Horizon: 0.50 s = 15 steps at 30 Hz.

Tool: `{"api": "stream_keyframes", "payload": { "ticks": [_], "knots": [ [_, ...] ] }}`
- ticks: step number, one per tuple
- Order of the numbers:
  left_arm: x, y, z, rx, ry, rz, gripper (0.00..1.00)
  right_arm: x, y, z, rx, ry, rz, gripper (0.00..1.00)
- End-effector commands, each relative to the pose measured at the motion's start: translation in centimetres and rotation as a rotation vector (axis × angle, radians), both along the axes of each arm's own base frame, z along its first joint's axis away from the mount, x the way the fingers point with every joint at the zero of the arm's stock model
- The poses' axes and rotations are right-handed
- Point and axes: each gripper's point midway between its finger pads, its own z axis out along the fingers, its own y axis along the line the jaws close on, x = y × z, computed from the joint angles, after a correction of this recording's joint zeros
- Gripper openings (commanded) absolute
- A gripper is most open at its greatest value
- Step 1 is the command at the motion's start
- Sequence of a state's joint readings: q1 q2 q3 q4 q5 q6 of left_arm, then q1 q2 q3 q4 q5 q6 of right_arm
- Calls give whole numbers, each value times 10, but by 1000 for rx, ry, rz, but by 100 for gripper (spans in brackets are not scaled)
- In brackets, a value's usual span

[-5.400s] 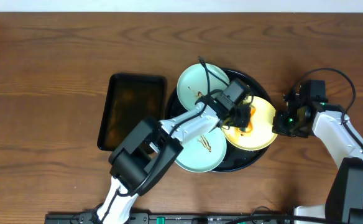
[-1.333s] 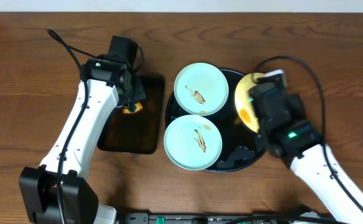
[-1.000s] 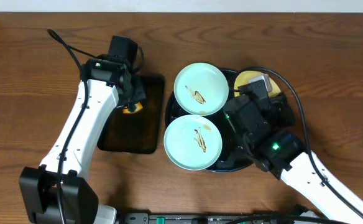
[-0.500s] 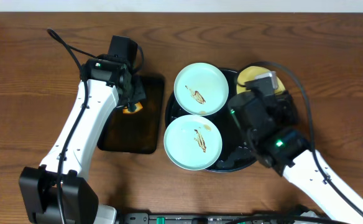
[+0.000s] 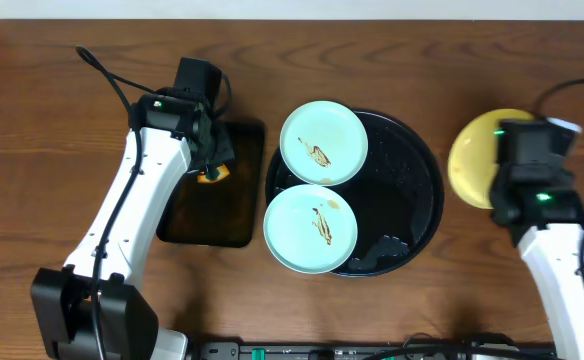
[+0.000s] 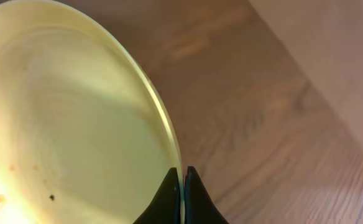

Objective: Clean dirty plates on tray and stack at the side
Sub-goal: 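Lift the yellow plate with the right gripper and place it right of the tray, then move the right gripper to the rim of the lower pale green plate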

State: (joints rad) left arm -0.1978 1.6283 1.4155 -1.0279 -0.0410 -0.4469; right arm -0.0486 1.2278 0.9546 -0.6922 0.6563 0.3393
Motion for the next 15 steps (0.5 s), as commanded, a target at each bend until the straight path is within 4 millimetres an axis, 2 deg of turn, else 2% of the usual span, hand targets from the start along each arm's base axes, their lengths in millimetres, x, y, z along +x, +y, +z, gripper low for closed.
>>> {"api": "stream_keyframes", "payload": {
  "ticks": [1, 4, 9, 12, 15],
  "knots": [
    [0, 5, 4, 19, -12, 2, 8, -6, -23, -6, 135, -87, -140, 1],
    [0, 5, 4, 19, -12, 2, 7, -13, -46, -19, 201, -92, -226, 1],
    [0, 5, 4, 19, -12, 2, 8, -12, -75, -47, 286, -86, -303, 1],
    [0, 5, 4, 19, -12, 2, 7, -7, -83, -64, 334, -83, -319, 1],
    [0, 5, 4, 19, -12, 2, 8, -2, -82, -75, 379, -78, -308, 3]
  ]
}}
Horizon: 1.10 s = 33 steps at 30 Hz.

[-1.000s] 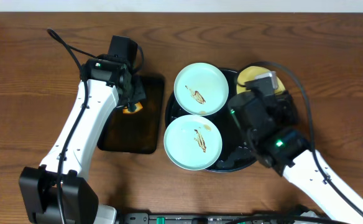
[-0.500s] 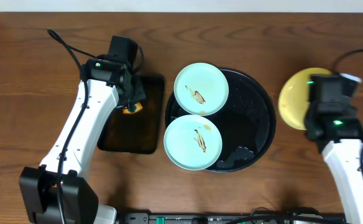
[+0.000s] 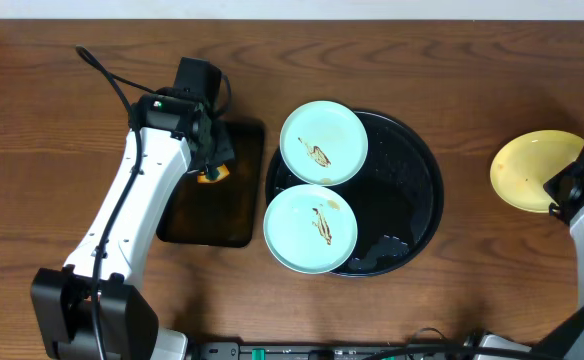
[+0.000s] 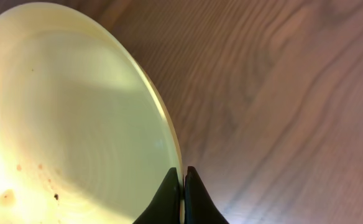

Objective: Clean dirty plates on tray and stack at the side
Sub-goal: 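Move the right gripper to the rim of the lower pale green plate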

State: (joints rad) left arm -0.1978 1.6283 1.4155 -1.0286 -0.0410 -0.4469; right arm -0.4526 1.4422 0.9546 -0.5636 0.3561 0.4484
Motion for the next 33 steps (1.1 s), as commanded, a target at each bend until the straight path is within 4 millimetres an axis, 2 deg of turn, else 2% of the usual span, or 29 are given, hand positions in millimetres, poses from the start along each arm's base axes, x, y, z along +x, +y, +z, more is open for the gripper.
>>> {"api": "stream_keyframes", "payload": {
  "ticks": [1, 3, 6, 8, 12, 15, 21, 26, 33],
  "knots": [
    [0, 5, 4, 18, -12, 2, 8, 13, 8, -5, 85, -55, 22, 9],
    [0, 5, 4, 18, -12, 2, 7, 22, 19, -6, 136, -90, 71, 23],
    [0, 5, 4, 19, -12, 2, 8, 46, 52, -4, 248, -156, 267, 28],
    [-1, 5, 4, 20, -8, 2, 7, 56, 80, -3, 333, -185, 402, 30],
    [-1, 5, 4, 20, -6, 2, 7, 63, 161, 3, 534, -216, 730, 32],
    [-2, 5, 3, 20, -3, 1, 7, 53, 211, 2, 624, -172, 895, 34],
    [-3, 6, 2, 21, 0, 1, 7, 27, 281, -10, 680, -34, 1078, 41],
    [-3, 6, 2, 21, 0, 1, 7, 6, 322, -24, 698, 39, 1179, 42],
    [-3, 6, 2, 21, 0, 1, 7, -25, 363, -58, 717, 120, 1233, 44]
  ]
}}
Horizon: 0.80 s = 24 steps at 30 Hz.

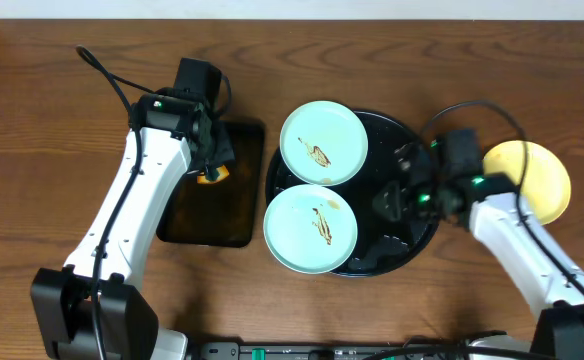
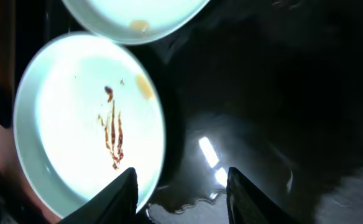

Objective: Clean dirty plates on tray and stack at the side
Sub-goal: 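Move the right gripper to the rim of the lower pale green plate, then grip the green plate rim and bring the sponge over it with left gripper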

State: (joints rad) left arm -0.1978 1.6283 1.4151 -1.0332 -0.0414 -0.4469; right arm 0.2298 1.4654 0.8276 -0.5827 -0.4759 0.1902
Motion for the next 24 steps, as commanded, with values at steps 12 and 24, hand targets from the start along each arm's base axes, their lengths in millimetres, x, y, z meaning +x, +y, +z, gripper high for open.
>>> {"api": "stream_keyframes", "payload": {
  "ticks": [12, 24],
  "knots": [
    [-2, 2, 2, 1, 0, -4, 8, -33, 25, -65, -137, 108, -47, 33],
    [-9, -46, 3, -185, 23, -141, 8, -20, 1, -66, -225, 66, -114, 1]
  ]
}}
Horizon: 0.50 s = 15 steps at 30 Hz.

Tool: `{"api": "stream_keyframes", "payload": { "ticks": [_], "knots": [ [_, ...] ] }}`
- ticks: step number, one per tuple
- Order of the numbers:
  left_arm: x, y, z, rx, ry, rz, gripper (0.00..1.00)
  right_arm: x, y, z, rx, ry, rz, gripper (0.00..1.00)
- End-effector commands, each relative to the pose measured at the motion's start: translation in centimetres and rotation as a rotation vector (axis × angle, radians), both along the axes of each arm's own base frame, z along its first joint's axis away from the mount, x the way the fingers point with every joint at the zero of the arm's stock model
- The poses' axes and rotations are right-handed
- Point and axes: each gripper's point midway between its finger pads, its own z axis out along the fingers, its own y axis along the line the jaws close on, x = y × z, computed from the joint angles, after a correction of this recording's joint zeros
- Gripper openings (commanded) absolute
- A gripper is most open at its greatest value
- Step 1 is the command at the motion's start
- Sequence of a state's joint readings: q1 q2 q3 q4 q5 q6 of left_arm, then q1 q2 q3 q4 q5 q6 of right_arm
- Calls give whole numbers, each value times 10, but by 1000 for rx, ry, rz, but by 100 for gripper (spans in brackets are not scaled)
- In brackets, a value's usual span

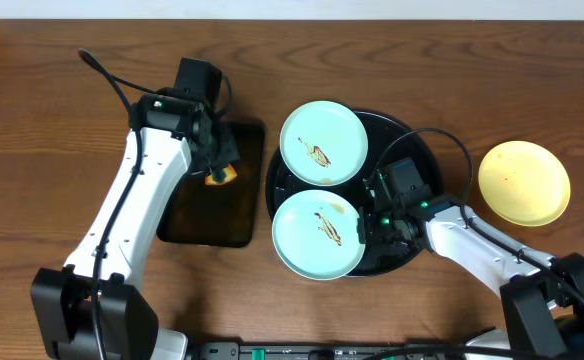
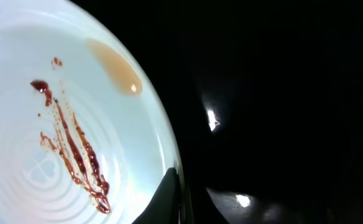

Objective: Clean dirty plates on tray and stack at the side
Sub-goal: 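Grip the green plate rim and bring the sponge over it with left gripper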

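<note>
Two light-blue plates streaked with brown sauce lie on the round black tray [image 1: 420, 180]: a far one [image 1: 323, 142] and a near one [image 1: 318, 233], which overhangs the tray's front left. My right gripper [image 1: 364, 232] is shut on the near plate's right rim. In the right wrist view, the fingertips [image 2: 183, 193] pinch the rim of the near plate [image 2: 76, 124] over the wet tray [image 2: 281, 93]. A yellow plate [image 1: 524, 183] lies on the table at the right. My left gripper [image 1: 215, 168] hangs over the brown pan, shut on an orange sponge [image 1: 222, 176].
A dark brown rectangular pan [image 1: 212, 205] lies left of the tray under the left arm. Cables run from both arms across the wooden table [image 1: 52, 150]. The table's front edge is close below the near plate.
My right gripper was open above the tray beside the near blue plate; now it is shut on that plate's right rim. The plate sits slightly nearer the front right. The left arm has barely moved.
My right gripper first held the yellow plate by its rim over the table right of the tray, then farther right. Later the yellow plate lay on the table and the gripper was open over the tray. Now it grips the near blue plate.
</note>
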State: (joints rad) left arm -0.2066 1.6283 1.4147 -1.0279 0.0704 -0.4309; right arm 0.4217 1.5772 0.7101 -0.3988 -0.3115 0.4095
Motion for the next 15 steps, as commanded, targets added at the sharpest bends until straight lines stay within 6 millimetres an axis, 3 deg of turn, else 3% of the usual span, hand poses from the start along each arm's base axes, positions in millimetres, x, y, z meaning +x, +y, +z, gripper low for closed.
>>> {"api": "stream_keyframes", "payload": {
  "ticks": [1, 7, 10, 15],
  "knots": [
    [-7, -34, 5, -109, 2, -127, 7, 9, -31, -2, -130, -42, -73, 1],
    [-20, -91, 9, -198, -12, -316, 7, 26, -62, 24, -236, -173, -112, 1],
    [-30, -119, 4, -215, 3, -395, 8, 31, -64, 34, -235, -215, -123, 1],
    [-48, -168, -10, -285, 48, -484, 8, 18, -59, 28, -212, -152, -101, 1]
  ]
}}
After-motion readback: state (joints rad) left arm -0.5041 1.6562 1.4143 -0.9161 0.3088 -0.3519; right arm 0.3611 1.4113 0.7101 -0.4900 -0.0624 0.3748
